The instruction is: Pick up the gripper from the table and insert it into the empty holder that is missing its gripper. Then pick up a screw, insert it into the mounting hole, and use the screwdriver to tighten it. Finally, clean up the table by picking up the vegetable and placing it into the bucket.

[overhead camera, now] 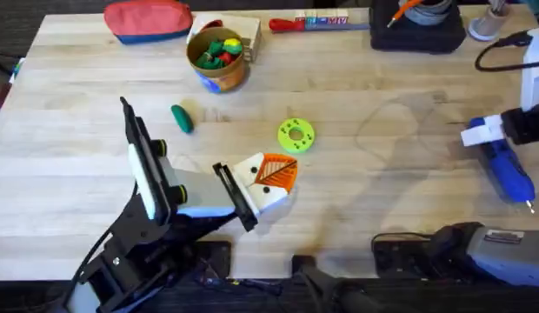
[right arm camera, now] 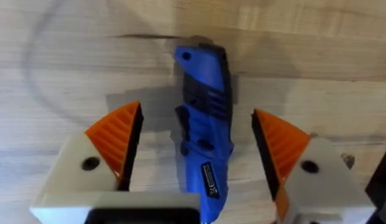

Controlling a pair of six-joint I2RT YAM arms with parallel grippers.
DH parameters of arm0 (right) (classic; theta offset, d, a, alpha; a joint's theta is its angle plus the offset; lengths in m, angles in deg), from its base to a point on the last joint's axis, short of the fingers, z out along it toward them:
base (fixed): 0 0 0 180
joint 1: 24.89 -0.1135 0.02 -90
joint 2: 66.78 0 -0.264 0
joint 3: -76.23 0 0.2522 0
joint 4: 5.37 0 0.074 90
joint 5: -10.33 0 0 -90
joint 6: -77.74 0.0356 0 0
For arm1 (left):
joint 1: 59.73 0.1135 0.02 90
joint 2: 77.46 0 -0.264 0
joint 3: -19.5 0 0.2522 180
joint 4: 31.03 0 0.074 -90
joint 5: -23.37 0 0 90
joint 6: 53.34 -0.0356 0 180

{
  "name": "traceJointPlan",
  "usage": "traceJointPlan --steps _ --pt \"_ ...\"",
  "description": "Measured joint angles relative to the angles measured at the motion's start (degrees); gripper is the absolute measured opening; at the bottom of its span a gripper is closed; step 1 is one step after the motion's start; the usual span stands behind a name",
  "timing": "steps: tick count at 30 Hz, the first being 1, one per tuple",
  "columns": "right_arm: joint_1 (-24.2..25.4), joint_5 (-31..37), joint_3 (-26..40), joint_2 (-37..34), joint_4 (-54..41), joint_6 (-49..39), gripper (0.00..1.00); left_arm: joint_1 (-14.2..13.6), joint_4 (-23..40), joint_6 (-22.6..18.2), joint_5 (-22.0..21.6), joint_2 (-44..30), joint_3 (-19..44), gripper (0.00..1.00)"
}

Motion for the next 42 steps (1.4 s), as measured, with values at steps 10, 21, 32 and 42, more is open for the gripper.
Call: traceJointPlan --steps 10,21,32,42 --pt "0.12 -0.03 0.09 -4.82 0.24 -2.48 0.991 0.0 0.0 0.0 -0.07 0.0 0.0 0.009" --pt "2.72 -3.47 1.2 -7.92 0.16 -2.59 0.73 0.0 0.01 0.0 -0.07 0.0 0.0 0.009" --pt "3.76 -3.96 1.22 -8.14 0.67 -2.65 0.45 0.0 0.01 0.0 -0.09 0.0 0.0 0.009" --pt "3.89 -1.59 1.27 -8.25 1.91 -2.35 0.016 0.0 0.01 0.0 -0.09 0.0 0.0 0.009"
